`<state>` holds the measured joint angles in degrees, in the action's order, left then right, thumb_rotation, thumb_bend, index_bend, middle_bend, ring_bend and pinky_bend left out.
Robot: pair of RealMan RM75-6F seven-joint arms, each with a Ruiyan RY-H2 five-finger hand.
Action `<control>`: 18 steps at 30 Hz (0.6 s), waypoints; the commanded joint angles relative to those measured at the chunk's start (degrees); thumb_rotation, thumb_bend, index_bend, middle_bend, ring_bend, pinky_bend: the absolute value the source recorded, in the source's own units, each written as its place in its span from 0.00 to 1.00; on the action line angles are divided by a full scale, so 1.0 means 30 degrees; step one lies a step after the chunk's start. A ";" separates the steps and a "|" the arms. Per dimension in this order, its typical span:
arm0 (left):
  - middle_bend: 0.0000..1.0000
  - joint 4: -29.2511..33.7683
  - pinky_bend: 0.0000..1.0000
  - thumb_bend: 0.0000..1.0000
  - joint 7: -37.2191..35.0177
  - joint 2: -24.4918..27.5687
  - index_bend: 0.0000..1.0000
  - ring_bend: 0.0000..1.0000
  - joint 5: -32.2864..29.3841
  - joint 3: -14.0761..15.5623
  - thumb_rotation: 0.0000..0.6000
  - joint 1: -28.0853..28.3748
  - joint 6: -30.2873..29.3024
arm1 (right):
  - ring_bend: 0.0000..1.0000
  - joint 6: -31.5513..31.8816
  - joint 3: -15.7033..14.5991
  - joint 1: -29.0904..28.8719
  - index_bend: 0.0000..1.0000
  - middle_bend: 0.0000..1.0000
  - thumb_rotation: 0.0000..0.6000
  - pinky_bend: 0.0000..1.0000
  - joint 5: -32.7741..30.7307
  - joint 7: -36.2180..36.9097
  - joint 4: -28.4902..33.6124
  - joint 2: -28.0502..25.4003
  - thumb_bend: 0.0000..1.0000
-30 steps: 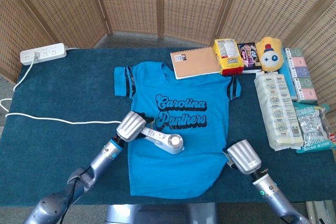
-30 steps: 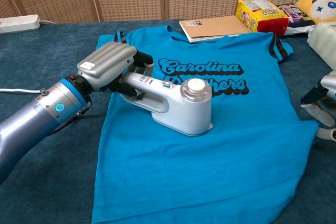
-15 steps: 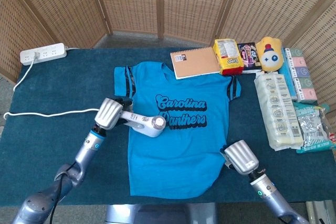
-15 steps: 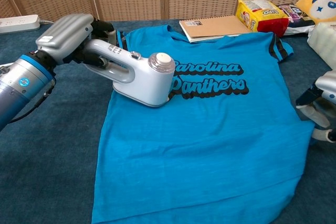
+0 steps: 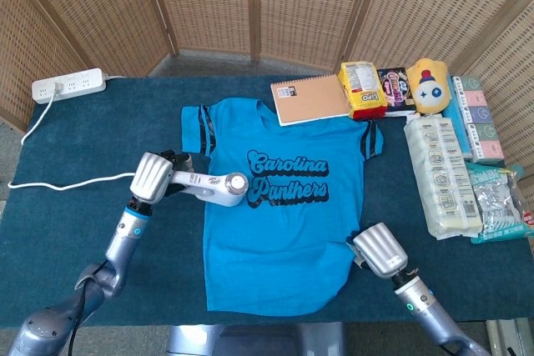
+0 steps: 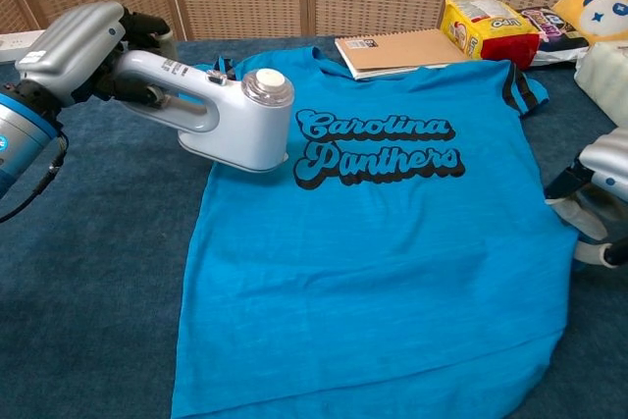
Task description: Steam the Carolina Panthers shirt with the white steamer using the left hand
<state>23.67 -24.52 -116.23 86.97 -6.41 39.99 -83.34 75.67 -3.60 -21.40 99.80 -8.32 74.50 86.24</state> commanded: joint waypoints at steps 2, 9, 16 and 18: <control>0.73 -0.0091 0.80 0.46 -0.0208 0.0290 0.69 0.68 -0.0215 -0.0136 1.00 -0.0293 -0.0032 | 0.76 -0.0063 0.0016 -0.0060 0.81 0.74 1.00 0.78 0.0019 -0.0038 0.0041 0.0021 0.37; 0.73 -0.0582 0.80 0.46 -0.0612 0.0790 0.69 0.68 -0.0805 -0.0572 1.00 -0.0710 0.0272 | 0.76 -0.0177 0.0038 -0.0132 0.81 0.74 1.00 0.78 -0.0017 -0.0089 0.0061 0.0058 0.37; 0.73 -0.1409 0.80 0.46 -0.0856 0.1161 0.69 0.68 -0.1263 -0.0814 1.00 -0.0969 0.1046 | 0.76 -0.0242 0.0022 -0.0142 0.81 0.74 1.00 0.78 -0.0065 -0.0127 0.0018 0.0127 0.37; 0.73 -0.1627 0.80 0.46 -0.0913 0.1129 0.69 0.68 -0.1367 -0.0874 1.00 -0.0977 0.1239 | 0.76 -0.0237 0.0029 -0.0137 0.81 0.74 1.00 0.78 -0.0082 -0.0144 0.0026 0.0118 0.37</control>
<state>19.13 -27.10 -112.89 83.13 -8.88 37.15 -79.97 74.96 -3.51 -21.81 99.56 -8.75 74.57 86.59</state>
